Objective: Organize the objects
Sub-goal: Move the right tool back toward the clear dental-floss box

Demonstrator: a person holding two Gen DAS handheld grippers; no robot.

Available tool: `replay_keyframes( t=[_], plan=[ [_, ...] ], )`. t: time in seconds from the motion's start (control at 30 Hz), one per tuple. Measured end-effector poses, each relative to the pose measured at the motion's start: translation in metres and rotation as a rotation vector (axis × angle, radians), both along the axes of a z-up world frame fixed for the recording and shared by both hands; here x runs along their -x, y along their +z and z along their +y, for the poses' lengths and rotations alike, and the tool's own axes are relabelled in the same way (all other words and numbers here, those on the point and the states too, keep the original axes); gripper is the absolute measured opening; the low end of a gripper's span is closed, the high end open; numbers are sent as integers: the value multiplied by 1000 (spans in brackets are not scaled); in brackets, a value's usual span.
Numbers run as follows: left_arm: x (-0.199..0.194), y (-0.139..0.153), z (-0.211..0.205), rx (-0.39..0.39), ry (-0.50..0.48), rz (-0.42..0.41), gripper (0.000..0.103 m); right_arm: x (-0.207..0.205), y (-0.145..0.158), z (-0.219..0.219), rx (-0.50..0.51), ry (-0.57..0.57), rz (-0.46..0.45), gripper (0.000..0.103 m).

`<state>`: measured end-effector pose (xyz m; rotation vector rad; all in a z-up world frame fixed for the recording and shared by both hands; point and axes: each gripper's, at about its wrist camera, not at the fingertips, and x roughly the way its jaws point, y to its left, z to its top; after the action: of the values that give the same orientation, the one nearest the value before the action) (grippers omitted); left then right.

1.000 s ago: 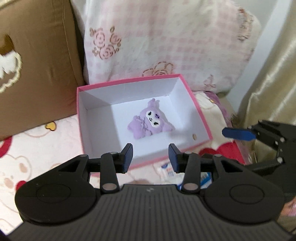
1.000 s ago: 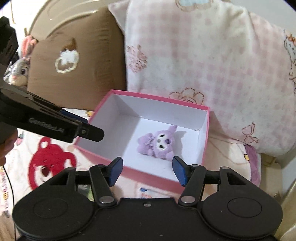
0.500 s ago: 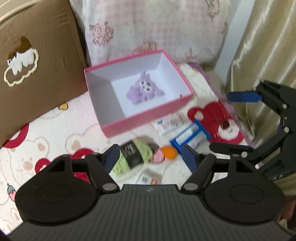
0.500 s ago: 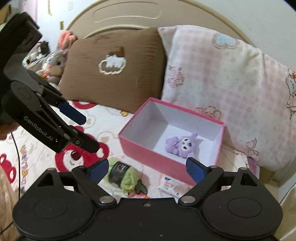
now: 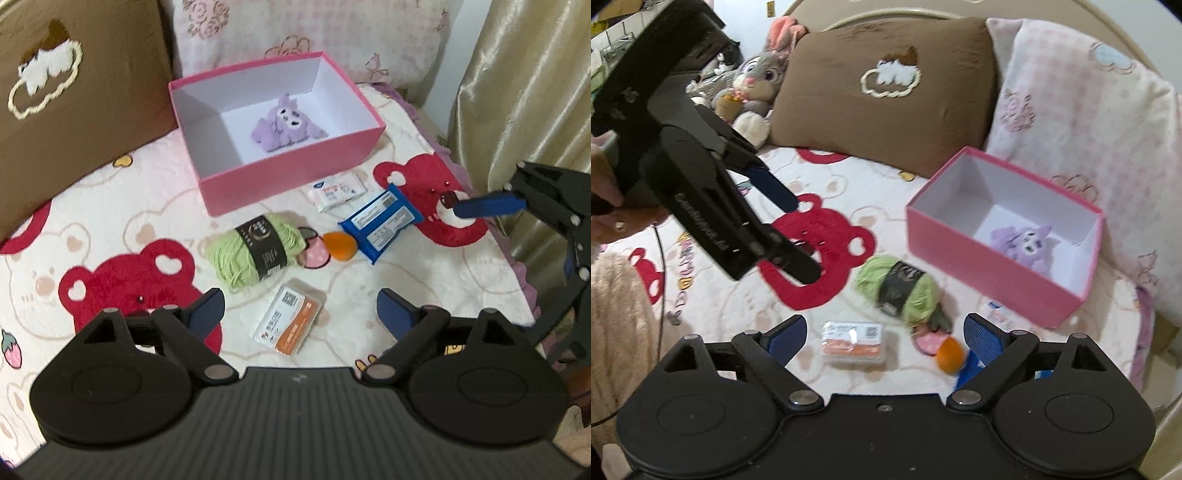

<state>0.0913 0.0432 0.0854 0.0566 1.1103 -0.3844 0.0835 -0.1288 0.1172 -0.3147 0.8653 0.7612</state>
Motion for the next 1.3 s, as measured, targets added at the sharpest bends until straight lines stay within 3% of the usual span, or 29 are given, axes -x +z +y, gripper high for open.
replay_keyframes(
  t=[0.17,0.37,0.6,0.8,0.87,1.0,1.3],
  plan=[
    [10,-14,3,23,-7,-8,91,10,-12,2,-23,19,25,94],
    [17,-52,7,63,35,25,91,16,-39,13,-51,61,56,94],
    [21,-90,14,47,94,25,88,14,-80,25,-66,84,130,94],
    [24,-110,21,50,143,14,87,8,-111,36,-54,88,140,94],
    [25,-117,23,70,170,12,87,6,-122,40,-38,87,137,94],
    [25,-135,27,133,210,22,74,4,-142,50,1,91,96,94],
    [25,-180,28,186,312,62,70,2,-175,63,63,89,-13,94]
  ],
)
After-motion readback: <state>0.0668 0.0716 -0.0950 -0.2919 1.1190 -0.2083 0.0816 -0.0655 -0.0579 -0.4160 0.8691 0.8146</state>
